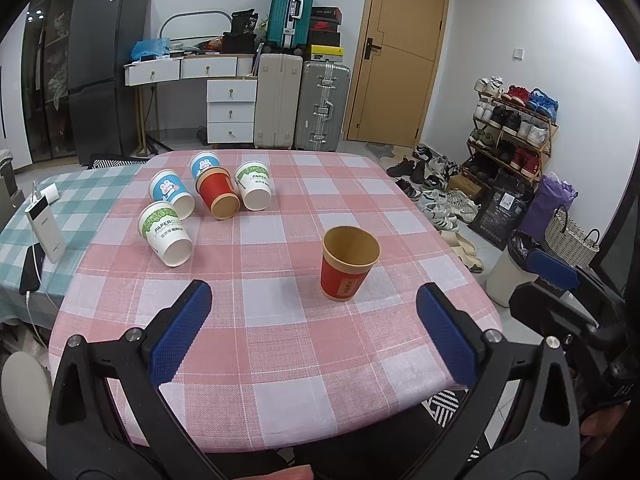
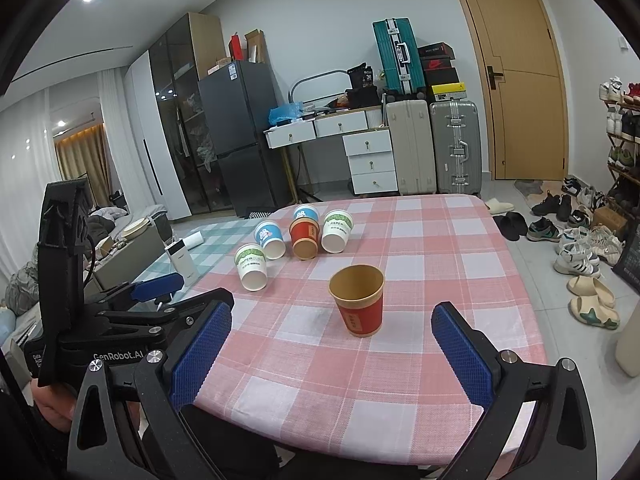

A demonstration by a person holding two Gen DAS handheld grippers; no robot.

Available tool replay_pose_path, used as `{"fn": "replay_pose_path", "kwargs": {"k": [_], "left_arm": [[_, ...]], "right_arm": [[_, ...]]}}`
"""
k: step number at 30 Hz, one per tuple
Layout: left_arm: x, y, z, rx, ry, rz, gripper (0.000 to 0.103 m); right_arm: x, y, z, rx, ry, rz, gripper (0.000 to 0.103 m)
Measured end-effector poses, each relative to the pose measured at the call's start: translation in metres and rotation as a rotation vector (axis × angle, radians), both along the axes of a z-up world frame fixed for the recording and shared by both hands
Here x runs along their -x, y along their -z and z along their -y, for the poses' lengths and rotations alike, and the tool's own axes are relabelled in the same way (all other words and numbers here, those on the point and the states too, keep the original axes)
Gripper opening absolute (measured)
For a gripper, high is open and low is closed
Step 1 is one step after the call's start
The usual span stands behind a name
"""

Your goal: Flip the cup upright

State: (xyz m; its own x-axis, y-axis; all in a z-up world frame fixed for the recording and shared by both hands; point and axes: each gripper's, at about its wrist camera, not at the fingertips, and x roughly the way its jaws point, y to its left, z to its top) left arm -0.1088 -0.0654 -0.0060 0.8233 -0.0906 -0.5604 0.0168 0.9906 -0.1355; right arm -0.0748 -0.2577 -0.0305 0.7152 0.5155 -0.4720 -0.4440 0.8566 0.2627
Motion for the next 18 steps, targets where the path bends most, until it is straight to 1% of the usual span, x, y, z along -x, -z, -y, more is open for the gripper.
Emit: {"fn": "replay_pose_path", "kwargs": {"k": [18], "left_arm": [[0.0001,0.0006,0.0011,-0.002,0.000,0.000,0.102]], "right_arm": [[-0.0004,0.0015,-0.0006,-0.004,0.000,-0.008,0.102]]}}
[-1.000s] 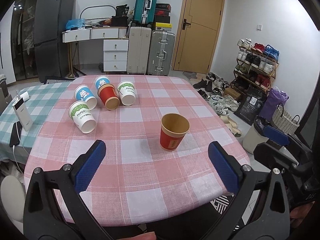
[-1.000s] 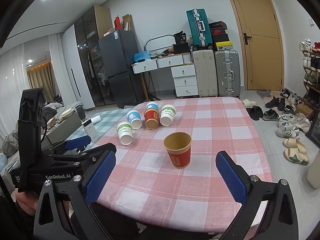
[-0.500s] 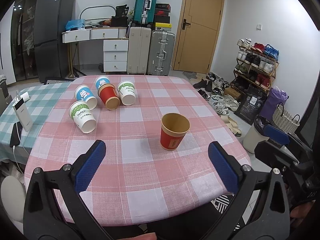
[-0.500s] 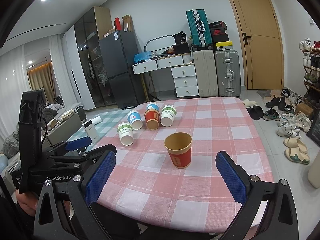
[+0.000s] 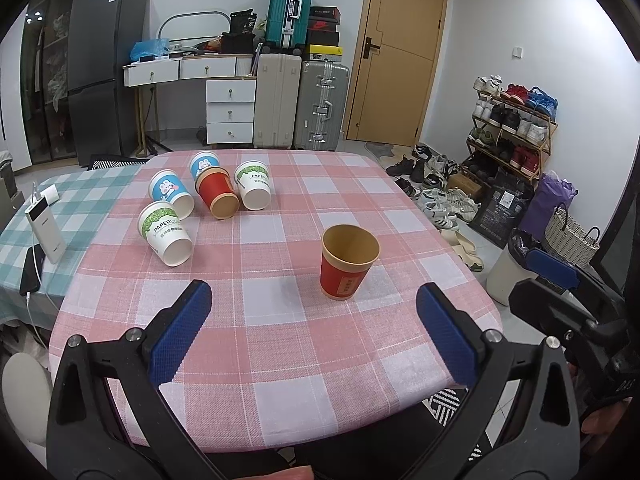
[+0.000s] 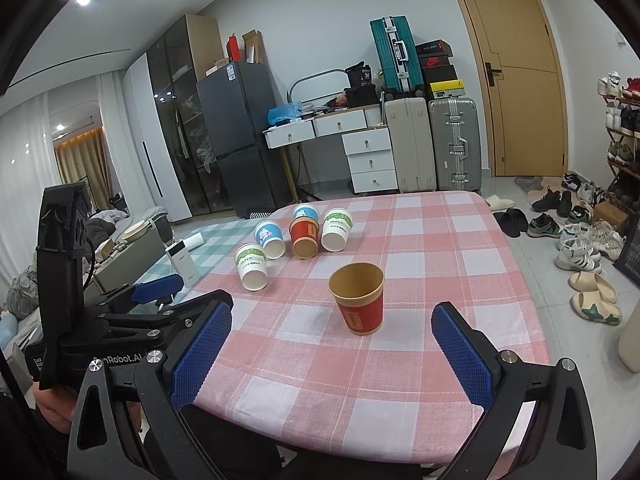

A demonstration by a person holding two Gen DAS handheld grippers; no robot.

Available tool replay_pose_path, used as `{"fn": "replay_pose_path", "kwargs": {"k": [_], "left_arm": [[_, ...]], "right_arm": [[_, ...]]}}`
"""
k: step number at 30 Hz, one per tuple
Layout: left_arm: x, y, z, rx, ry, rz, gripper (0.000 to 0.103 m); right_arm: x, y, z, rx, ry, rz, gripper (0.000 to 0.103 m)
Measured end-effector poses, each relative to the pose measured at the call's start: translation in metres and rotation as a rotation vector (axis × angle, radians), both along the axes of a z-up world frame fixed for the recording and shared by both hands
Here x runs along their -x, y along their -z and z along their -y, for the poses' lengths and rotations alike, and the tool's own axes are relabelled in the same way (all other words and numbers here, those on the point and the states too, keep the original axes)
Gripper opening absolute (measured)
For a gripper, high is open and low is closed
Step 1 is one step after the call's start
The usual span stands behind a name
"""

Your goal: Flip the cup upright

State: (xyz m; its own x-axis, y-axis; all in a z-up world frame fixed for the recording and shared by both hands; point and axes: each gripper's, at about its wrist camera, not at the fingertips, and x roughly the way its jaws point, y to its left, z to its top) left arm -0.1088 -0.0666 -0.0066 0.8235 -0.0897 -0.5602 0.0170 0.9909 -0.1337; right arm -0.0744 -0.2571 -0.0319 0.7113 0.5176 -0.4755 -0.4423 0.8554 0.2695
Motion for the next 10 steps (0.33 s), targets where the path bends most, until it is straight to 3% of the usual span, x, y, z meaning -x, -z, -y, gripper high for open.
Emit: {"fn": "replay_pose_path", "kwargs": {"k": [10], "left_arm": [[0.0047,0.0015,-0.0026,-0.003,0.006,0.030,0.102]], "right_arm": [[-0.0002,0.0026,-0.0014,-0.005,-0.001,-0.004,0.102]]}}
